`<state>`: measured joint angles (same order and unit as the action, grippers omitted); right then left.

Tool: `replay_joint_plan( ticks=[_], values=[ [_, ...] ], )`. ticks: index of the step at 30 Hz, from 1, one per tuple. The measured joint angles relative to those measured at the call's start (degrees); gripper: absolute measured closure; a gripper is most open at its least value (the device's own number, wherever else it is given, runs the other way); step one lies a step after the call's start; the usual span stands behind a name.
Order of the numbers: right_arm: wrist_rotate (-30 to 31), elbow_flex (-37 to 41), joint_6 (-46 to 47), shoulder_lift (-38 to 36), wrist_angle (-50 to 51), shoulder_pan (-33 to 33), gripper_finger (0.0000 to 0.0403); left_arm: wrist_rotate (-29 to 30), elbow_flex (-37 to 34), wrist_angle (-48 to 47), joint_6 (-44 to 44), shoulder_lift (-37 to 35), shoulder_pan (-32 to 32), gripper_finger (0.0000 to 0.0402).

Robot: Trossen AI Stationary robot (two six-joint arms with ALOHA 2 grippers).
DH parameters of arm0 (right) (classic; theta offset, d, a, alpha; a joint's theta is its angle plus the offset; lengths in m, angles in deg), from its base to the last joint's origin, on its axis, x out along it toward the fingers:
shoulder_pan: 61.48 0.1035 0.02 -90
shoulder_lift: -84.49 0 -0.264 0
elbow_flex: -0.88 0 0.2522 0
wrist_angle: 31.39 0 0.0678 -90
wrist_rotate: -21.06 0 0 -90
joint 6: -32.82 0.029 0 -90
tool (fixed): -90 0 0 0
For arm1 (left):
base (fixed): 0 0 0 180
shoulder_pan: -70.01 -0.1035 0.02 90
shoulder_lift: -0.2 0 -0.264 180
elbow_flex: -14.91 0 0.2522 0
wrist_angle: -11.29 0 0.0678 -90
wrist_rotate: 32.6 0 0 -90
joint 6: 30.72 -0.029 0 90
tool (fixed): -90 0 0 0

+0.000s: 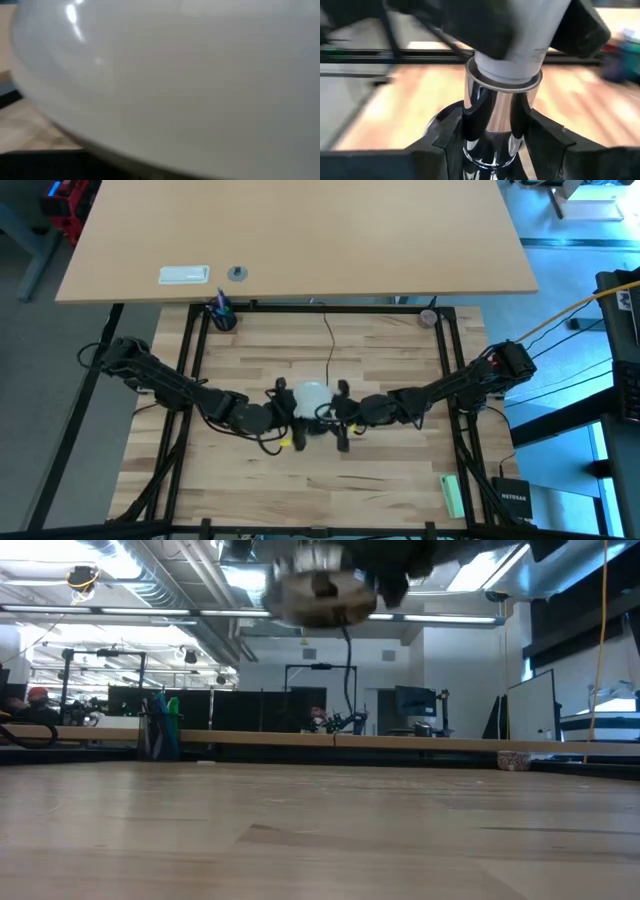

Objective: Screw lightbulb
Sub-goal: Remove the lightbulb from the lamp

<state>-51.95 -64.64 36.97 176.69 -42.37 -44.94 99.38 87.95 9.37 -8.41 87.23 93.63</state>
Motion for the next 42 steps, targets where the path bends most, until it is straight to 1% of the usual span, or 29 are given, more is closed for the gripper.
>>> replay_joint_plan(
  ticks=[3, 4, 6, 8, 13, 14, 15, 19, 21, 23, 27, 29, 31, 33, 35, 38, 42],
  values=[
    [7.4, 0.1, 1.8, 0.0, 1.8, 0.0, 0.0232, 8.5, 0.1, 1.2, 5.0, 2.6, -0.1, 0.0267],
    [8.8, 0.1, 2.1, 0.0, 2.2, 0.0, 0.0232, 10.9, 0.1, 1.8, 6.4, 3.4, -0.1, 0.0267],
    [10.0, 0.1, 2.4, 0.1, 3.0, 0.0, 0.0232, 13.6, 0.1, 3.0, 8.0, 5.0, -0.1, 0.0267],
    [10.0, 0.2, 2.4, 0.1, 3.6, 0.0, 0.0232, 14.4, 0.1, 4.3, 7.6, 5.9, -0.1, 0.0267],
    [9.3, 0.2, 1.4, 0.1, 3.9, -0.1, 0.0232, 14.2, 0.1, 5.6, 3.2, 6.0, 0.5, 0.0266],
    [8.7, 0.2, 1.3, 0.1, 3.9, -0.1, 0.0232, 13.8, 0.1, 5.6, 2.6, 6.0, 0.6, 0.0257],
    [8.2, 0.2, 1.0, 0.1, 4.0, -0.1, 0.0232, 12.6, 0.1, 5.6, 2.3, 6.0, 0.7, 0.024],
    [7.3, 0.2, -0.1, 0.1, 4.2, 0.0, 0.0232, 4.9, 0.1, 5.0, 2.2, 5.8, 0.7, 0.0157],
    [6.1, 0.2, -0.1, 0.1, 4.1, 0.0, 0.0232, 2.7, 0.1, 3.4, 2.7, 5.0, 1.0, 0.0129],
    [5.4, 0.1, 0.2, 0.1, 3.8, 0.0, 0.0232, 2.0, 0.1, 0.1, 4.0, 3.3, 1.6, 0.0113],
    [4.4, 0.0, 0.3, 0.0, 3.2, -0.1, 0.0232, 1.2, 0.1, -8.6, 6.3, -0.6, 3.4, 0.0104],
    [3.2, 0.0, 0.2, 0.0, 2.4, -0.1, 0.0232, -0.5, 0.1, -12.8, 6.7, -2.6, 4.4, 0.0105],
    [0.9, 0.0, 0.2, 0.0, 1.2, -0.2, 0.0232, -2.7, 0.1, -16.7, 6.5, -4.3, 5.0, 0.0107],
    [-2.2, 0.0, 0.0, 0.0, -0.2, -0.2, 0.0232, -4.3, 0.0, -18.6, 4.5, -5.4, 5.2, 0.0109],
    [-6.2, 0.0, -0.3, 0.0, -1.4, -0.2, 0.0232, -5.5, 0.0, -18.2, 0.6, -6.2, 5.0, 0.0111],
    [-11.8, 0.0, -0.6, 0.0, -2.5, -0.1, 0.0232, -9.8, 0.0, -13.4, -5.6, -6.6, 3.4, 0.0114],
    [-16.4, 0.0, -1.4, 0.0, -2.7, -0.1, 0.0232, -19.8, 0.0, -8.0, -9.4, -6.5, -0.6, 0.0118]
  ],
)
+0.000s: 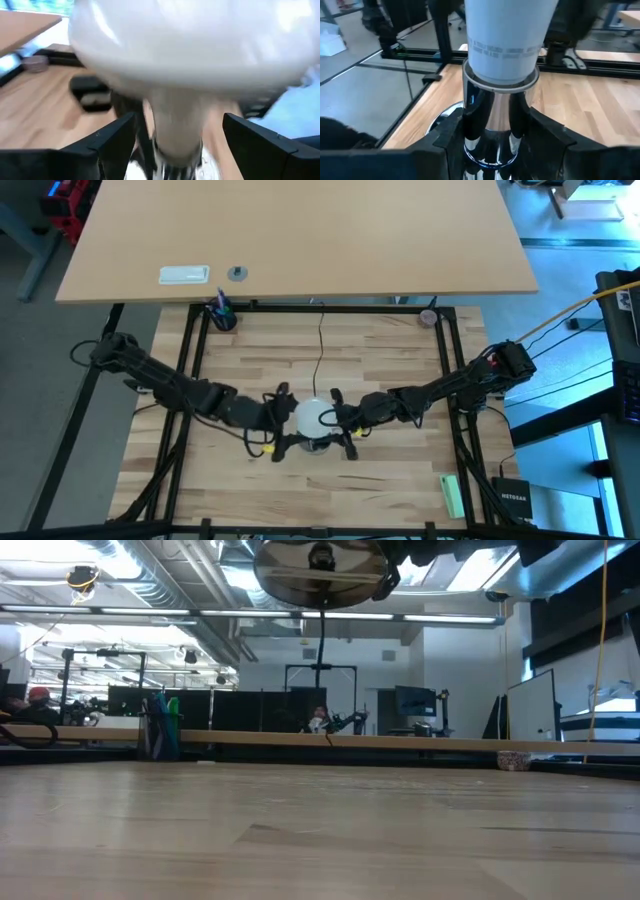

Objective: Screw lightbulb
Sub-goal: Remove the lightbulb from the lamp

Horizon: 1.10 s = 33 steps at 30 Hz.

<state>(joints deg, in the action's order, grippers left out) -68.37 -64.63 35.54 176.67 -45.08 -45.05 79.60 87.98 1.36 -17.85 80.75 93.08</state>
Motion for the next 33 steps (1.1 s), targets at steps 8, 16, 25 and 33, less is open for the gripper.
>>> replay_joint_plan(
  ticks=[8, 16, 25, 33],
  values=[
    [-1.3, 0.0, -1.4, 0.0, 0.0, 0.0, 0.0232, -21.3, -0.1, 8.6, -1.4, 1.6, -6.0, 0.0133],
    [-0.3, 0.0, -1.3, 0.0, -0.1, 0.1, 0.0232, -19.1, -0.1, 6.4, -1.7, 1.7, -5.5, 0.025],
    [14.3, 0.0, 1.3, 0.0, 1.7, 0.1, 0.0232, 13.7, 0.0, 2.7, 8.1, 2.3, 1.1, 0.025],
    [21.6, 0.2, 3.7, 0.0, 2.9, 0.1, 0.0232, 35.9, 1.4, 13.4, 15.0, 10.7, 4.0, 0.025]
  ],
)
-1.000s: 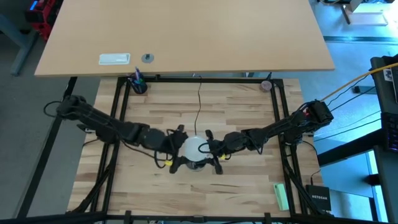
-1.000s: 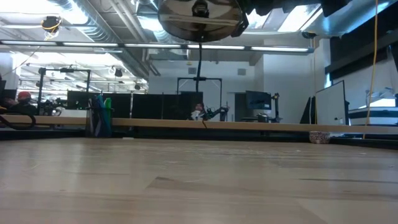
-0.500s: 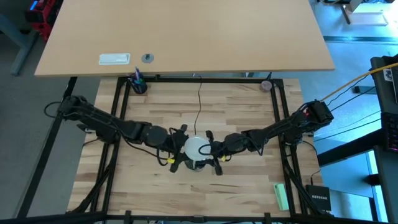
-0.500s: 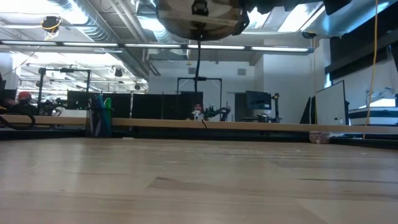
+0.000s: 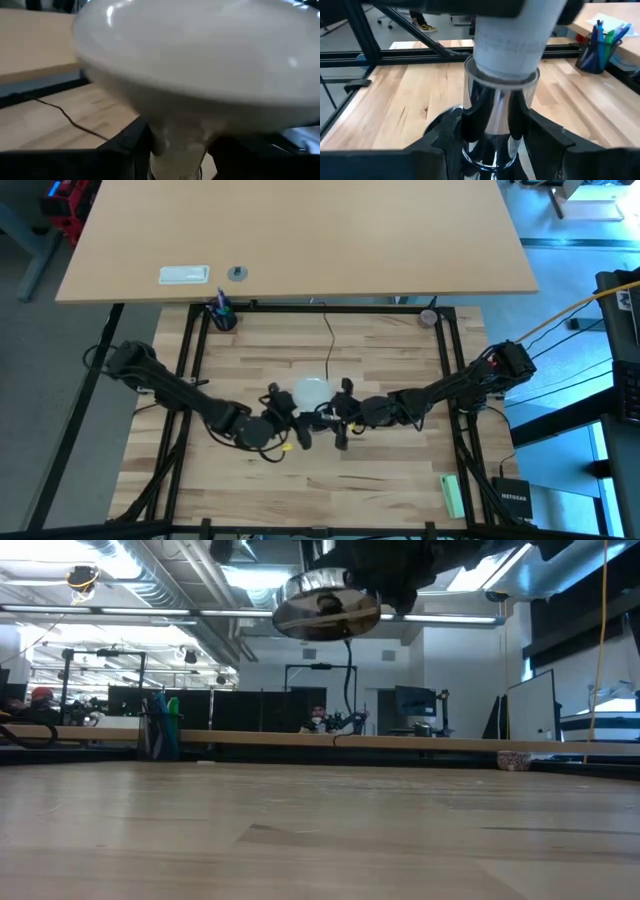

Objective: Screw lightbulb
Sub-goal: Remove the lightbulb from the lamp

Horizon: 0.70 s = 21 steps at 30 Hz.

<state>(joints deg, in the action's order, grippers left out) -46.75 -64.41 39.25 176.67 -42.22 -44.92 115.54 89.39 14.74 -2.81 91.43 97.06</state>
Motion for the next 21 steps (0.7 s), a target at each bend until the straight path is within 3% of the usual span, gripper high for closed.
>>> replay_joint_plan(
  ticks=[7, 13, 17, 21],
  values=[
    [-1.4, -0.1, -0.6, -0.2, -1.3, 0.0, 0.0225, 0.8, 5.1, -5.9, -3.8, 1.0, 0.5, 0.0251],
    [-10.5, -0.2, -3.9, -3.9, 1.9, -0.2, 0.0122, -3.4, 5.6, -13.7, -1.7, -2.6, 2.8, 0.0255],
    [-20.3, -0.3, -5.5, -8.8, 7.2, -0.9, 0.0081, -11.6, 5.6, -14.6, -5.5, -3.8, 3.1, 0.0256],
    [-31.0, -0.3, -5.5, -9.9, 7.6, -2.6, 0.0079, -23.3, 5.6, -13.1, -10.4, -4.0, 1.4, 0.0256]
  ],
)
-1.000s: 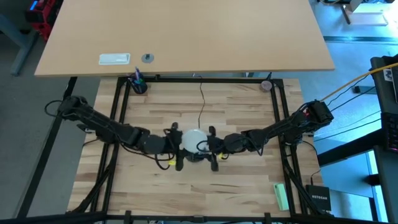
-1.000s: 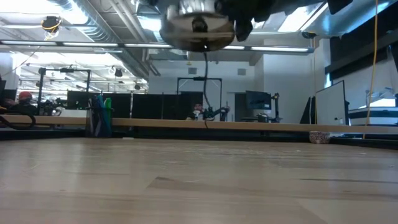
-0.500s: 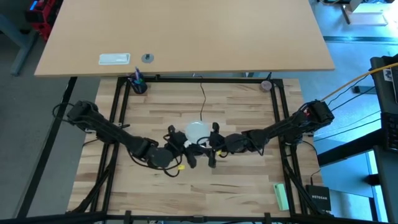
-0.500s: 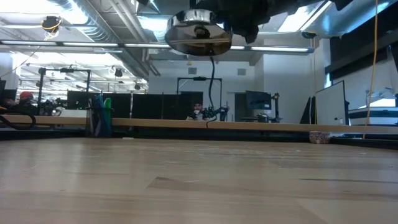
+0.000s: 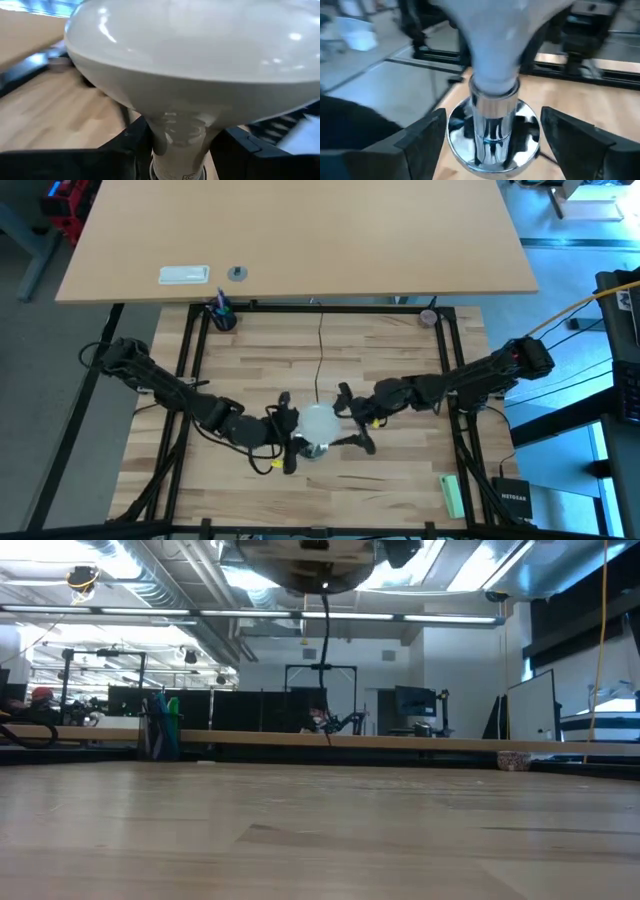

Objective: Screw lightbulb
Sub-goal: Remove the lightbulb from the lamp

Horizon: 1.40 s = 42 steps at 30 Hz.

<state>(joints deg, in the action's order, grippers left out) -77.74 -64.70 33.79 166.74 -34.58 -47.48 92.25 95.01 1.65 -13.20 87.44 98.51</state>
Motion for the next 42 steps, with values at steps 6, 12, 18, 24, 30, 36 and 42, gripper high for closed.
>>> replay_joint_plan(
  ticks=[6, 12, 18, 24, 30, 36, 42],
  values=[
    [-9.7, 0.1, 0.2, 4.2, -6.4, -0.1, 0.01, -15.4, 0.0, 8.0, -7.7, 0.3, -3.1, 0.0256],
    [-13.7, 0.1, 0.3, 8.2, -17.5, 1.4, 0.0117, -25.6, 0.0, 9.5, -8.9, 0.5, -5.9, 0.0256],
    [-13.6, 0.1, 0.0, 9.4, -18.9, 1.3, 0.0154, -26.2, 0.0, 9.4, -9.1, 0.7, -6.8, 0.0256],
    [-5.8, 0.1, -1.6, 8.3, -13.9, 1.4, 0.0235, -21.2, 0.0, 6.9, -7.4, 0.7, -6.0, 0.0256],
    [12.7, 0.0, 0.7, 8.2, -8.3, 2.2, 0.0235, -1.5, -0.1, 0.6, -3.5, 0.7, -3.1, 0.0256],
    [36.9, 0.0, 5.5, 8.3, -5.9, 2.3, 0.0235, 17.8, -0.1, -0.7, 4.2, 3.3, -3.0, 0.0257],
    [37.1, 0.3, 4.7, 8.4, -5.6, 2.2, 0.0235, 18.9, 0.0, 0.2, 4.7, 5.0, -3.8, 0.0257]
  ],
)
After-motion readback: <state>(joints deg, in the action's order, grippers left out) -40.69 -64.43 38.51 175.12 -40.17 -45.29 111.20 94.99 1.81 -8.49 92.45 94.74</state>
